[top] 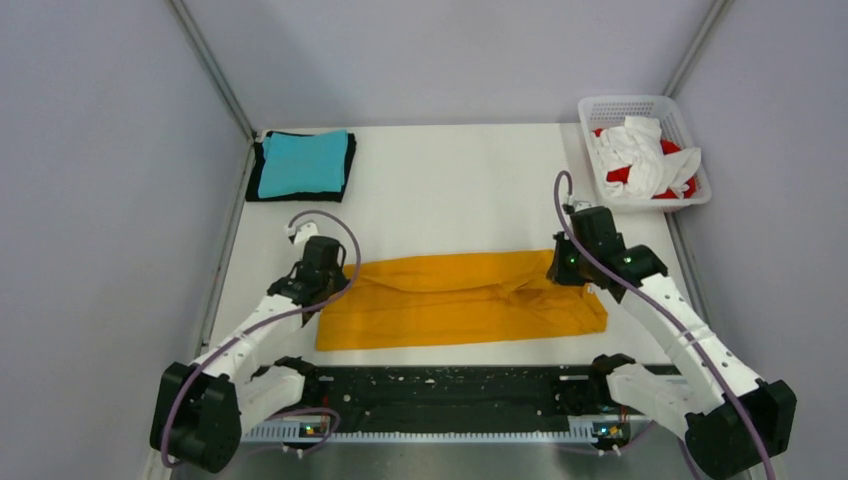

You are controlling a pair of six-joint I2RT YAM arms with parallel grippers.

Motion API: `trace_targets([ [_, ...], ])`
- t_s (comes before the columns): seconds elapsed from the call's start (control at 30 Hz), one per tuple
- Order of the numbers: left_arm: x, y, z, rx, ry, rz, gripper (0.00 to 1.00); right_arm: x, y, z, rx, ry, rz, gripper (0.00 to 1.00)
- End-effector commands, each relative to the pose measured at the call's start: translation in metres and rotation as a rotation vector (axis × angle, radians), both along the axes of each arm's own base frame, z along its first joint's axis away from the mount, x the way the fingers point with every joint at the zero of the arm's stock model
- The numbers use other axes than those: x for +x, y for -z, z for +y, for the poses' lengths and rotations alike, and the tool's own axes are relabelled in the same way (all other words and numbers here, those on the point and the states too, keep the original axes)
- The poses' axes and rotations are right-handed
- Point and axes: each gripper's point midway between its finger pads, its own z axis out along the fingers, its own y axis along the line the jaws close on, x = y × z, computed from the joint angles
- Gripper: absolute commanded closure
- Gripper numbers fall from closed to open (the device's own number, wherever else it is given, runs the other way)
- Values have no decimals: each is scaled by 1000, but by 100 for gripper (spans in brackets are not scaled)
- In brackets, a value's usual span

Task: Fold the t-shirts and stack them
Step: Fold the other side of the tshirt into a rectangle, then rotate the tshirt 90 degrees

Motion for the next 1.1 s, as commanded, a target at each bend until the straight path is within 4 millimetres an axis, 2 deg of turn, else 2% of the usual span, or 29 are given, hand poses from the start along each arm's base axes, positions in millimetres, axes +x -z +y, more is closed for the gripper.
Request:
trace_targets([
  [0.0, -10, 1, 2, -47, -76, -2, 68, -12, 15, 2, 25, 37, 54, 100],
  [0.1, -25, -3, 9, -62, -147, 26, 41, -28, 31, 9, 81, 44, 127, 93],
  [0.13, -31, -7, 12, -66, -168, 34, 33, -36, 36, 11, 98, 47, 158, 88],
  [0.17, -35, -14, 14, -78, -188, 24, 26, -45, 41, 11, 108, 60, 199, 78],
  [0.23, -35, -37, 14, -111, -201, -28, 9, -61, 45, 8, 115, 76, 245, 68],
  [0.27, -35, -49, 13, -129, -196, -59, 2, -67, 45, 5, 107, 80, 262, 60],
  [0.33, -28, -73, 4, -171, -138, -134, 1, -69, 39, 2, 98, 75, 246, 35],
  [0.37, -23, -83, -3, -194, -97, -163, 1, -67, 35, 2, 95, 61, 228, 27],
  [0.43, -13, -94, -24, -246, 2, -198, 1, -56, 28, 1, 85, 62, 177, 16],
  [0.5, -2, -95, -43, -296, 77, -196, 1, -41, 25, 2, 89, 86, 125, 9],
  [0.63, 14, -76, -93, -396, 236, -90, 1, -9, 26, 16, 168, 135, 37, 2],
  [0.73, 16, -47, -112, -380, 282, 25, 1, 7, 37, 27, 217, 143, 26, 1],
  [0.83, 11, -15, -104, -320, 231, 136, 1, 13, 60, 23, 198, 187, 75, 1],
  [0.9, 5, 4, -91, -266, 172, 197, 1, 15, 75, 14, 176, 225, 118, 1],
  [1.07, -6, 35, -60, -141, 57, 261, 1, 31, 99, -1, 175, 305, 145, 1],
])
